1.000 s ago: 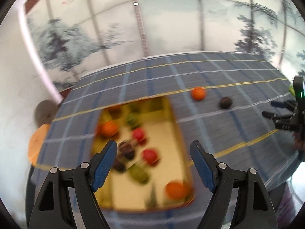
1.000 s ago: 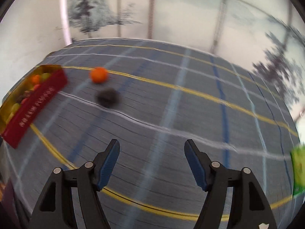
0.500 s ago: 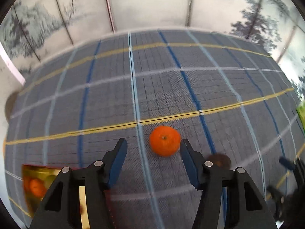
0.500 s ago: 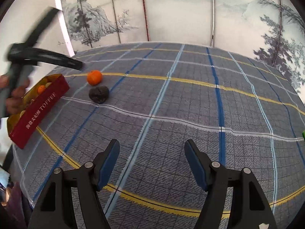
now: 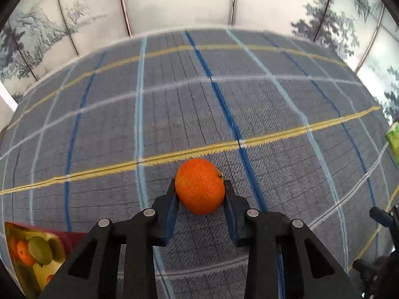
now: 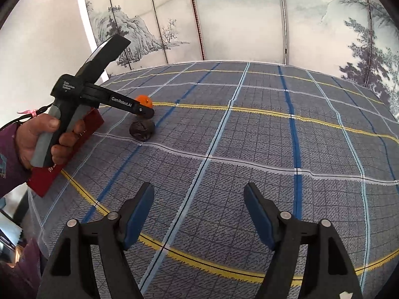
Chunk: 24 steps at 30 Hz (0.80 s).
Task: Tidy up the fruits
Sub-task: 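Grasp an orange with the left gripper while right grasps the brown round fruit, then carry the orange into the gold tray and open the left gripper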
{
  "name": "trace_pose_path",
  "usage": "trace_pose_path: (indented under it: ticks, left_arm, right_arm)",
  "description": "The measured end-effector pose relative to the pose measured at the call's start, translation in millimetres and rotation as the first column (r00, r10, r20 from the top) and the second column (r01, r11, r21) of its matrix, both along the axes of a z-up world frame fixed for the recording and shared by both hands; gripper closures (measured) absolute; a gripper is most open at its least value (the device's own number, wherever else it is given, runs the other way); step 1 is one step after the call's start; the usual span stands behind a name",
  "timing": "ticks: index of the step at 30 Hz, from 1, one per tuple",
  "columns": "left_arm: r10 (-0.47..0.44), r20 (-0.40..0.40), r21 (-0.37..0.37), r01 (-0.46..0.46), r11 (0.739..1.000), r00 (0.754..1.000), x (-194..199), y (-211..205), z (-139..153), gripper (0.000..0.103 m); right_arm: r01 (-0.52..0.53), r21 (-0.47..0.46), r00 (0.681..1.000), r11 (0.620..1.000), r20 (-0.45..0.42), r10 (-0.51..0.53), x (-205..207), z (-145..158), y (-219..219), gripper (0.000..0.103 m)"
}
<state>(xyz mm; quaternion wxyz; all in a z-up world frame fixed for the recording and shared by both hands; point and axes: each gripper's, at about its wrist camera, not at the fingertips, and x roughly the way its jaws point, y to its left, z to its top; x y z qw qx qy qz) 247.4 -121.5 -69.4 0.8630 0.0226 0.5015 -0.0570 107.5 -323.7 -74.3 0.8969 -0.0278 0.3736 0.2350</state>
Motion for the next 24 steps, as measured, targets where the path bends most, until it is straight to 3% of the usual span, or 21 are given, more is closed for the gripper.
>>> trace_pose_path:
  ticks: [4,9,12,16,20,21,22,23,24]
  left_arm:
    - [0.018,0.047,-0.052,-0.016,0.999,0.999,-21.0,6.7,25.7,0.069]
    - [0.049,0.119,-0.064,-0.042,0.997,0.992,-73.7,15.9,63.6,0.068]
    - [0.08,0.136,-0.089,-0.068,0.994,0.987,-99.7,23.9,76.5,0.068]
    - [0.125,0.169,-0.092,-0.111,0.99,0.978,-139.4,41.2,92.9,0.068]
    - [0.17,0.162,-0.091,-0.157,0.983,0.972,-172.6,67.1,97.9,0.068]
    - [0.188,0.154,-0.098,-0.174,0.98,0.97,-180.5,76.3,98.5,0.068]
    - [0.208,0.147,-0.096,-0.195,0.976,0.967,-188.7,86.2,99.5,0.068]
    - [0.219,0.146,-0.094,-0.207,0.974,0.965,-194.6,91.5,100.9,0.068]
    - [0.236,0.149,-0.091,-0.224,0.97,0.96,-204.5,102.4,103.2,0.068]
  right_arm:
    - [-0.011,-0.013,1.0,1.0,-0.011,0.011,0.3,0.1,3.6,0.029]
    - [-0.079,0.049,0.996,0.996,-0.028,0.081,11.6,19.4,17.2,0.026]
    - [-0.144,0.008,0.99,0.99,-0.009,0.144,28.4,27.1,48.0,0.026]
    - [-0.221,-0.046,0.975,0.974,-0.045,0.219,56.2,16.5,95.9,0.026]
    - [-0.237,-0.078,0.97,0.968,-0.068,0.232,75.4,4.8,122.6,0.026]
    - [-0.236,-0.083,0.97,0.968,-0.074,0.23,79.4,1.4,127.2,0.033]
    - [-0.239,-0.084,0.969,0.967,-0.089,0.231,83.2,-2.1,131.1,0.056]
    - [-0.239,-0.092,0.967,0.967,-0.113,0.229,86.4,-6.4,135.0,0.067]
    - [-0.238,-0.102,0.965,0.966,-0.138,0.223,87.5,-10.8,137.9,0.067]
